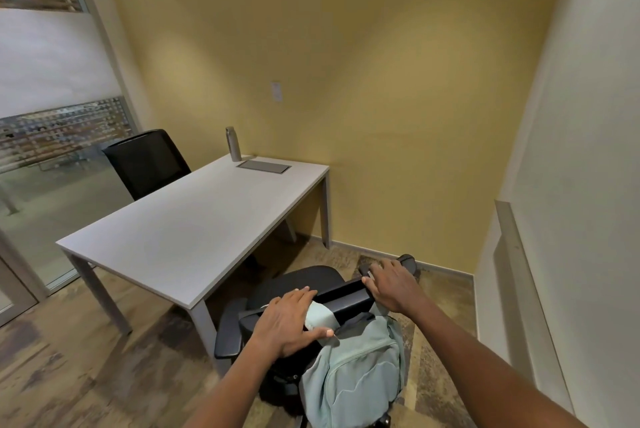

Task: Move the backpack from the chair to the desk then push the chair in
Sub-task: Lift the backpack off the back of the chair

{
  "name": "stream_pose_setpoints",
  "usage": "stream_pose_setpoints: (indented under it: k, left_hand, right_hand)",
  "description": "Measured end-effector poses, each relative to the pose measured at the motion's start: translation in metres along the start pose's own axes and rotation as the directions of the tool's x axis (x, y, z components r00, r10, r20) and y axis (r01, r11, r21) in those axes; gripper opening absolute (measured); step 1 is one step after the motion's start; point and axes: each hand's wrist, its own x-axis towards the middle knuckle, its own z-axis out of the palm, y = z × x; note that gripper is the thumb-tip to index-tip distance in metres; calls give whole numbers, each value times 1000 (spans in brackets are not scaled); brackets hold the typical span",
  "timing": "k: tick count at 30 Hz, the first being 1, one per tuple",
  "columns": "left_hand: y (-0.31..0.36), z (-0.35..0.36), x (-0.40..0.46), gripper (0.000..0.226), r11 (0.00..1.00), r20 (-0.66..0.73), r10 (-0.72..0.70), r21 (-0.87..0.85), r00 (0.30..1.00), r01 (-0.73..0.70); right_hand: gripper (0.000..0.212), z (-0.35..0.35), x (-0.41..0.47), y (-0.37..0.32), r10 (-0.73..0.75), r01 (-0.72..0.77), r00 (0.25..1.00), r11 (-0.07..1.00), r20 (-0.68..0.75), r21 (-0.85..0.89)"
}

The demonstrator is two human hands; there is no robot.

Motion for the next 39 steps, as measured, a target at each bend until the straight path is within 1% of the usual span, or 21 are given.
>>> stream_pose_setpoints:
  k: [5, 8, 10, 13, 19, 21, 24, 26, 28, 30, 32, 34, 36, 38, 39]
  left_hand:
    - [-9, 2, -4, 110, 1000, -85, -10, 16, 996, 11]
    - [-20, 1, -8, 106, 999, -99, -43, 12, 994, 44]
    - [-28, 1, -12, 102, 998, -101, -55, 20, 993, 57]
    - [-41, 1, -17, 97, 997, -118, -62, 42, 991, 67]
    - [-59, 2, -25, 97, 992, -151, -105, 50, 983, 113]
    - [-64, 0, -27, 96, 992, -148, -112, 44, 983, 120]
    - [-71, -2, -28, 95, 993, -154, -108, 38, 982, 115]
    - [-76, -3, -28, 93, 992, -173, -113, 27, 978, 119]
    - [-80, -5, -27, 92, 992, -184, -116, 23, 976, 123]
    - [-83, -7, -26, 91, 992, -192, -115, 32, 975, 123]
    - [-87, -7, -25, 91, 992, -197, -112, 33, 974, 120]
    - [-90, -7, -25, 91, 993, -199, -104, 27, 974, 112]
    - [-93, -8, -27, 90, 994, -202, -96, 27, 975, 104]
    - [-96, -7, -27, 91, 995, -203, -93, 20, 975, 100]
    - [-97, -8, -27, 91, 995, -203, -91, 15, 975, 96]
  right_hand:
    - [50, 3, 1, -2, -6, 6, 1000, 1000, -20, -25]
    - [48, 1, 4, -7, -10, 10, 1000, 1000, -11, -27]
    - [44, -1, 9, -12, 16, -15, 1000, 1000, 13, -15]
    - [49, -3, 17, -21, 69, -65, 994, 997, 82, -49]
    - [74, 6, 23, -33, 164, -140, 953, 984, 256, -110]
    - [69, 2, 28, -43, 200, -170, 926, 978, 321, -117]
    - [52, 4, 40, -56, 253, -241, 889, 967, 383, -79]
    - [49, 10, 49, -60, 274, -264, 895, 962, 353, -76]
    - [48, 16, 56, -62, 331, -306, 893, 944, 305, -126]
    - [45, 17, 63, -62, 414, -374, 863, 909, 289, -186]
    - [42, 14, 68, -57, 460, -417, 839, 887, 292, -199]
    - [37, 15, 72, -46, 393, -380, 874, 919, 287, -102]
    - [26, 9, 68, -39, 295, -290, 914, 955, 277, -58]
    - [16, -1, 59, -32, 284, -280, 917, 958, 280, -54]
    - [16, -7, 54, -30, 293, -300, 913, 954, 283, -20]
